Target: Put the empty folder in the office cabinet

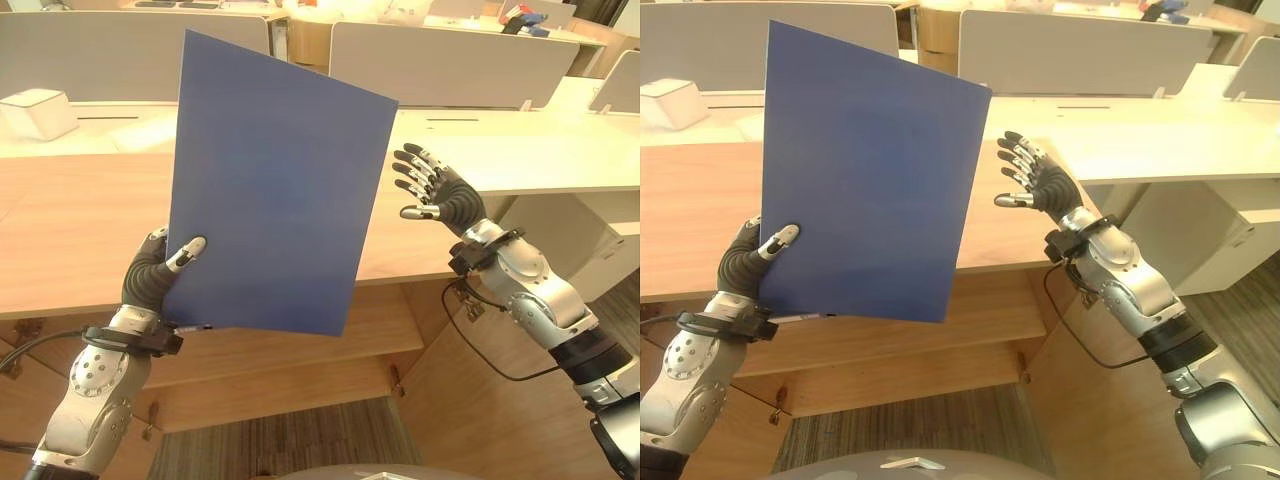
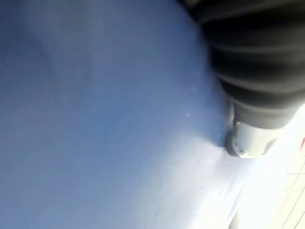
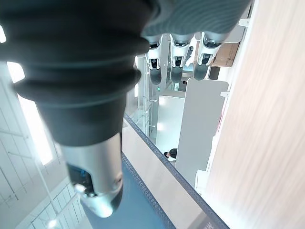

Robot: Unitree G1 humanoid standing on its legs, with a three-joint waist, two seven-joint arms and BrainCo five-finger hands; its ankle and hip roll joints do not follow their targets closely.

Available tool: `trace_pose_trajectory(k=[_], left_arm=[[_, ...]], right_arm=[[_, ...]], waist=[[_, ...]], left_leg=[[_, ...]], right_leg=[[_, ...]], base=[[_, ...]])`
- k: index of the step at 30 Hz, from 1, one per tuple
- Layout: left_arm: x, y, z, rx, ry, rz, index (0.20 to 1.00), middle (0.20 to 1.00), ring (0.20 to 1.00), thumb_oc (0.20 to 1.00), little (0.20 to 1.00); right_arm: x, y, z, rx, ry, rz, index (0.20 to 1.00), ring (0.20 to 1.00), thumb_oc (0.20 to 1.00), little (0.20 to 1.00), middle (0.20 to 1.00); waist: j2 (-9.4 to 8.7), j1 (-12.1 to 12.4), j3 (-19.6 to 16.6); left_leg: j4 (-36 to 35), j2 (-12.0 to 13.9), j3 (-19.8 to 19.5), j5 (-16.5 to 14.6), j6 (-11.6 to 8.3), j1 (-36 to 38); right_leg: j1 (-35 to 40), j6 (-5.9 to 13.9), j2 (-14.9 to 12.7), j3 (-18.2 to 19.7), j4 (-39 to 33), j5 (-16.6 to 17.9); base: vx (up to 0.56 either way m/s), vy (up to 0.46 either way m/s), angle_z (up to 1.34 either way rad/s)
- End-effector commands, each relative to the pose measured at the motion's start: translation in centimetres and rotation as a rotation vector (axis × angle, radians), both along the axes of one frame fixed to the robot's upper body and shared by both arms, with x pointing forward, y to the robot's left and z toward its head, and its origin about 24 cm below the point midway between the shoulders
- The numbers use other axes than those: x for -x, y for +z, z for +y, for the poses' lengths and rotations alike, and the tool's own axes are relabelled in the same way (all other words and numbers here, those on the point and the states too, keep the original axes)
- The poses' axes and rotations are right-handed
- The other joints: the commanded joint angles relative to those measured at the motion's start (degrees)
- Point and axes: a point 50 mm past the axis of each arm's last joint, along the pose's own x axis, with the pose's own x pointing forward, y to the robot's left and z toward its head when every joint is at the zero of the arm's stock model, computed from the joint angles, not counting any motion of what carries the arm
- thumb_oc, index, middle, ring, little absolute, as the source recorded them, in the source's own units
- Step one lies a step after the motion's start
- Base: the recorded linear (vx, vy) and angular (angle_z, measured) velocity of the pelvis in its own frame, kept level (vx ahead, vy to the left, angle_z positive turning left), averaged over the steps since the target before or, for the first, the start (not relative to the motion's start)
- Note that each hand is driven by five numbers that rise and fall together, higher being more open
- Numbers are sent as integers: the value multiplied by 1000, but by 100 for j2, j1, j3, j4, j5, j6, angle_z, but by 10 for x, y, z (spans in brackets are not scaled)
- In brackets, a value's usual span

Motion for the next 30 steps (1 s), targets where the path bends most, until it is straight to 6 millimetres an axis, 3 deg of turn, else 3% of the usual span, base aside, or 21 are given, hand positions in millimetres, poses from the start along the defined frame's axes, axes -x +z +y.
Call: trace_pose_trajectory(k=[1, 10, 24, 25, 26, 30], left_arm=[[-10, 26, -3, -80, -26, -136, 200, 200, 200, 200, 200], [-18, 26, -9, -56, -1, -163, 200, 200, 200, 200, 200], [-25, 20, -22, -87, 4, -161, 200, 200, 200, 200, 200], [-25, 20, -23, -89, 0, -162, 200, 200, 200, 200, 200], [-26, 19, -24, -89, -1, -159, 200, 200, 200, 200, 200], [-25, 17, -26, -88, -7, -152, 200, 200, 200, 200, 200]], right_arm=[[-8, 27, 20, -17, 52, -89, 1000, 1000, 1000, 1000, 1000], [-9, 13, 54, -72, 120, -15, 1000, 1000, 1000, 1000, 1000], [-6, 4, 84, -87, 172, 21, 1000, 1000, 1000, 1000, 1000], [-6, 3, 87, -88, 177, 25, 489, 489, 489, 489, 489], [-6, 3, 88, -87, 174, 24, 200, 200, 200, 200, 200], [-7, 2, 88, -86, 153, 12, 200, 200, 200, 200, 200]], waist=[[-143, 92, -142], [-107, 132, -134], [-90, 135, -130], [-89, 140, -126], [-86, 138, -125], [-78, 143, -120]], left_leg=[[-54, 379, -369, -259, -269, 65], [-54, 410, -409, -252, -279, 68], [-54, 419, -421, -260, -277, 71], [-54, 423, -418, -256, -276, 68], [-54, 427, -417, -256, -274, 68], [-54, 425, -424, -257, -268, 69]], right_leg=[[-33, 595, -740, -141, 41, 229], [-12, 551, -705, -158, 35, 199], [-1, 521, -696, -175, 32, 187], [-2, 518, -693, -174, 34, 187], [-1, 517, -692, -176, 35, 186], [2, 516, -692, -187, 36, 186]], base=[[0, 0, 0], [0, -6, 1], [0, -1, 1], [0, 0, 0], [0, 0, 0], [0, 0, 0]])
